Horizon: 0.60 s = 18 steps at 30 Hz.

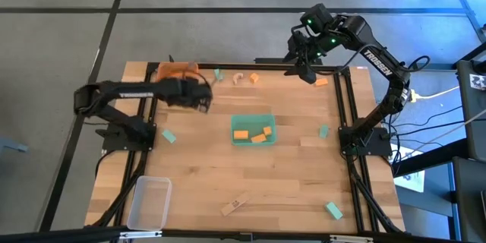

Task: Sort & place blocks by color
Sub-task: Put the brown block into the light orange bin

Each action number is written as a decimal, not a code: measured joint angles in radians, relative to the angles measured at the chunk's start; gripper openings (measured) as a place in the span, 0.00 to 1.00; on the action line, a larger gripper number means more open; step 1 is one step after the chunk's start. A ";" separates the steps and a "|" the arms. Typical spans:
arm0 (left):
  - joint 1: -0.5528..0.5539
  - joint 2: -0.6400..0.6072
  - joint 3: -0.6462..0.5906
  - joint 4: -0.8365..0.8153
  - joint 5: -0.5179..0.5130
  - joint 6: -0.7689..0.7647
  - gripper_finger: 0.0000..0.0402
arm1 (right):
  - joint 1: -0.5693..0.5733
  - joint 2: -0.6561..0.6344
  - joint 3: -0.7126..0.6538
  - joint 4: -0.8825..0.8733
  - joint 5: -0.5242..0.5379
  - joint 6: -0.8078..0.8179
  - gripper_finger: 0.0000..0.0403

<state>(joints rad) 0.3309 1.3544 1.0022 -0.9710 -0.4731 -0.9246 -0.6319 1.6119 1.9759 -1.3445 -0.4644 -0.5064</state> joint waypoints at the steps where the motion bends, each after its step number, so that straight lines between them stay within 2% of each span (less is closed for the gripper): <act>1: 0.041 -0.012 0.015 0.003 -0.020 0.030 0.30 | 0.000 0.000 0.000 0.000 0.000 0.000 0.66; 5: 0.222 -0.031 0.060 0.007 -0.018 0.172 0.30 | 0.000 0.000 0.000 0.000 0.000 0.000 0.66; 9: 0.374 -0.019 0.073 0.053 0.027 0.293 0.30 | 0.000 0.000 0.000 0.000 0.000 0.000 0.66; 13: 0.469 0.004 0.073 0.072 0.088 0.334 0.30 | 0.000 0.000 0.000 0.000 0.000 0.000 0.66; 18: 0.534 0.037 0.073 0.087 0.096 0.369 0.30 | 0.000 0.000 0.000 0.000 0.000 0.000 0.66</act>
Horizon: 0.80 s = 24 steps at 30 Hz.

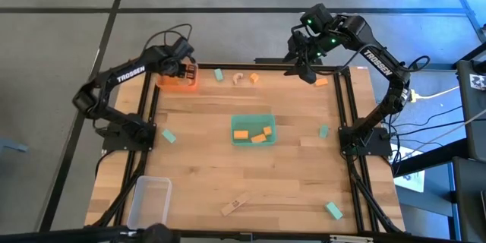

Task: Sort & place blocks by color
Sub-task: Put the brown block into the light orange bin, then put the blue block into the transparent bin

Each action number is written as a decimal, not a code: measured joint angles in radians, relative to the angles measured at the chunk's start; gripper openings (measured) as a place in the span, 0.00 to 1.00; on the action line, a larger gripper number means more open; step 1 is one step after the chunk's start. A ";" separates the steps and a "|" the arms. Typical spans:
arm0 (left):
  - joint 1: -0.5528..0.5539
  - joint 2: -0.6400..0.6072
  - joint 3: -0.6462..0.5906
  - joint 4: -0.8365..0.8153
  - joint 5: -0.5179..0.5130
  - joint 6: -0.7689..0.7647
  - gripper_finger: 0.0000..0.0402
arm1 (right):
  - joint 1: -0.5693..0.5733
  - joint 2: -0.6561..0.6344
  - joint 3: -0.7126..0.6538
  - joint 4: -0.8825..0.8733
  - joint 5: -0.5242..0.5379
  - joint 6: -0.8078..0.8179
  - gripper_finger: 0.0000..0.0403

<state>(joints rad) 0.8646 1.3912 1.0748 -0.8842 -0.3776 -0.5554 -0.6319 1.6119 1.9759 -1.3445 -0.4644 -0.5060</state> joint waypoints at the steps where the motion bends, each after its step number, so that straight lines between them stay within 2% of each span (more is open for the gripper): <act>1: 0.008 0.008 0.000 0.004 0.001 0.010 0.31 | 0.000 0.000 0.000 0.000 0.000 0.000 0.66; 5: 0.026 0.049 0.000 0.007 0.002 0.018 0.40 | 0.000 0.000 0.000 0.000 0.000 0.000 0.66; 8: 0.034 0.094 0.000 0.007 0.002 0.019 0.44 | 0.000 0.000 0.000 0.000 0.000 0.000 0.66; 17: 0.010 0.133 0.000 0.089 -0.004 0.054 0.45 | 0.000 0.000 0.000 -0.005 0.000 0.008 0.66; 21: -0.004 0.086 0.000 0.117 0.015 0.093 0.45 | 0.000 0.000 0.000 -0.007 0.000 0.039 0.66; 24: -0.030 0.049 0.000 0.119 0.074 0.146 0.45 | 0.000 0.000 0.000 -0.008 0.000 0.092 0.66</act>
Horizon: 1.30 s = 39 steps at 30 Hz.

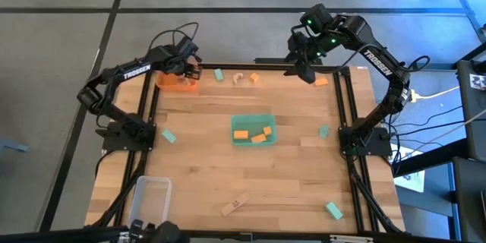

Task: Sort & place blocks by color
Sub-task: Put the blue block into the transparent bin

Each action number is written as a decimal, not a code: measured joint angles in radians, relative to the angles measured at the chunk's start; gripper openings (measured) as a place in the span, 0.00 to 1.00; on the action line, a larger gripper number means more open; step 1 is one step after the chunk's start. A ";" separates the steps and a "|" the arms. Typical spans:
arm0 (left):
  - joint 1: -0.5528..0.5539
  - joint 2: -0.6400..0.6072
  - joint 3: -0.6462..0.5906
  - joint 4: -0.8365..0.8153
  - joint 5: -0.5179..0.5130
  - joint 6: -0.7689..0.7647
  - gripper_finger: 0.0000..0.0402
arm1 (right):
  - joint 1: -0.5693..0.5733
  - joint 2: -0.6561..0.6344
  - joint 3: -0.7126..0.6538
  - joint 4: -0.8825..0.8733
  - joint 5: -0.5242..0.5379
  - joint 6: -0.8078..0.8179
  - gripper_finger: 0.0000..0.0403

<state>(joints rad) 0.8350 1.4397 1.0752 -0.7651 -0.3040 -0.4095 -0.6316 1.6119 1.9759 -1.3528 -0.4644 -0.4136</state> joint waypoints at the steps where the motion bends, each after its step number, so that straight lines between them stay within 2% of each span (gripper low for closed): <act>1: -0.014 -0.015 0.000 0.000 0.028 0.014 0.45 | 0.000 0.000 0.000 -0.001 0.000 0.028 0.66; 4: -0.060 -0.063 0.000 -0.001 0.068 0.031 0.45 | 0.000 0.000 0.000 -0.056 0.029 0.109 0.66; 6: -0.094 -0.097 0.000 -0.001 0.063 0.031 0.45 | 0.000 0.000 -0.001 -0.140 0.093 0.172 0.66; 8: -0.127 -0.127 0.000 -0.002 0.062 0.030 0.45 | 0.000 0.000 -0.015 -0.224 0.172 0.311 0.66; 12: -0.182 -0.172 0.000 -0.001 0.058 0.030 0.45 | 0.000 -0.022 -0.108 -0.214 0.257 0.617 0.66; 16: -0.217 -0.207 0.000 -0.005 0.056 0.032 0.45 | 0.000 -0.033 -0.233 -0.219 0.286 0.787 0.66; 21: -0.263 -0.224 0.000 -0.007 0.067 0.062 0.45 | 0.009 -0.043 -0.450 -0.220 0.287 0.907 0.66; 31: -0.314 -0.225 0.000 -0.008 0.067 0.081 0.45 | 0.015 -0.048 -0.850 -0.197 0.273 1.033 0.66; 36: -0.329 -0.225 0.000 -0.008 0.067 0.081 0.45 | 0.015 -0.114 -1.017 -0.106 0.248 1.132 0.66; 39: -0.329 -0.225 0.000 -0.008 0.067 0.081 0.45 | 0.015 -0.176 -1.094 0.009 0.219 1.195 0.66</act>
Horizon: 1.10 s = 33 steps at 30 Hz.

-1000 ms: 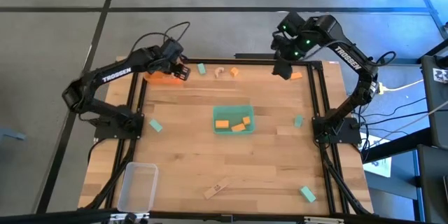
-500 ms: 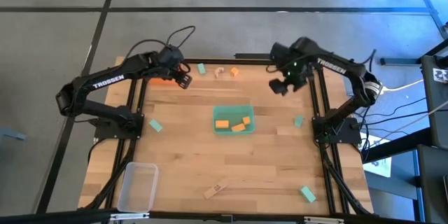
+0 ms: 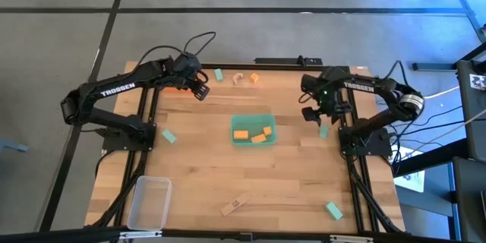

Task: Sort & place blocks by color
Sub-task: Put the blue block into the transparent bin

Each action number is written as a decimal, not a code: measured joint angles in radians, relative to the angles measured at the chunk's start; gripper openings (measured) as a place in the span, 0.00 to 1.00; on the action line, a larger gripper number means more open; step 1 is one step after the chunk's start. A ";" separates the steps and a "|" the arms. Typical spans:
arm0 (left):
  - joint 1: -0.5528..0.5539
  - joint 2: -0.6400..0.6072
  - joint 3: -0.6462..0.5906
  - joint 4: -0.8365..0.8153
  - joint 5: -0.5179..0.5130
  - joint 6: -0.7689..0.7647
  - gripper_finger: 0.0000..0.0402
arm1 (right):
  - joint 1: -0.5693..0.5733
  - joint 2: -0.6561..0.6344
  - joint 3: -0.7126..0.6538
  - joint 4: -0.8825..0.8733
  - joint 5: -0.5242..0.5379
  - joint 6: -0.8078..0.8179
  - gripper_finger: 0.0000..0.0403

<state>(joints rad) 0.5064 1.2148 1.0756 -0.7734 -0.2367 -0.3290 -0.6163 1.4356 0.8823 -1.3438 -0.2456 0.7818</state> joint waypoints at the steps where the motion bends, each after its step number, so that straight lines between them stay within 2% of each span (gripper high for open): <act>1: 0.000 0.000 0.000 0.000 0.000 0.000 0.45 | 0.000 -0.019 -0.019 0.035 0.000 0.024 0.66; 4: 0.000 0.000 0.000 0.000 0.006 0.000 0.45 | 0.000 -0.075 -0.060 0.110 0.020 0.102 0.66; 8: 0.000 0.000 0.000 0.000 0.026 -0.001 0.45 | 0.000 -0.121 -0.104 0.086 0.092 0.207 0.66; 15: -0.005 0.000 0.000 0.000 0.026 0.004 0.45 | 0.020 -0.156 -0.174 0.115 0.079 0.301 0.66; 20: -0.038 0.000 0.000 0.012 0.036 0.125 0.45 | 0.040 -0.154 -0.185 0.159 0.087 0.341 0.66; 23: -0.051 0.000 0.000 0.026 0.118 0.220 0.45 | 0.040 -0.154 -0.185 0.187 0.093 0.366 0.66; 28: -0.055 0.000 0.000 0.035 0.342 0.342 0.45 | 0.040 -0.154 -0.185 0.189 0.098 0.447 0.66; 30: -0.055 0.000 0.000 0.035 0.385 0.358 0.45 | 0.040 -0.154 -0.185 0.190 0.111 0.471 0.66; 33: -0.055 0.000 0.000 0.035 0.389 0.359 0.45 | 0.040 -0.154 -0.185 0.190 0.121 0.500 0.66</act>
<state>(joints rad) 0.4519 1.2152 1.0756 -0.7383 0.1524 0.0296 -0.5758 1.2819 0.6968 -1.1535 -0.1248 1.2819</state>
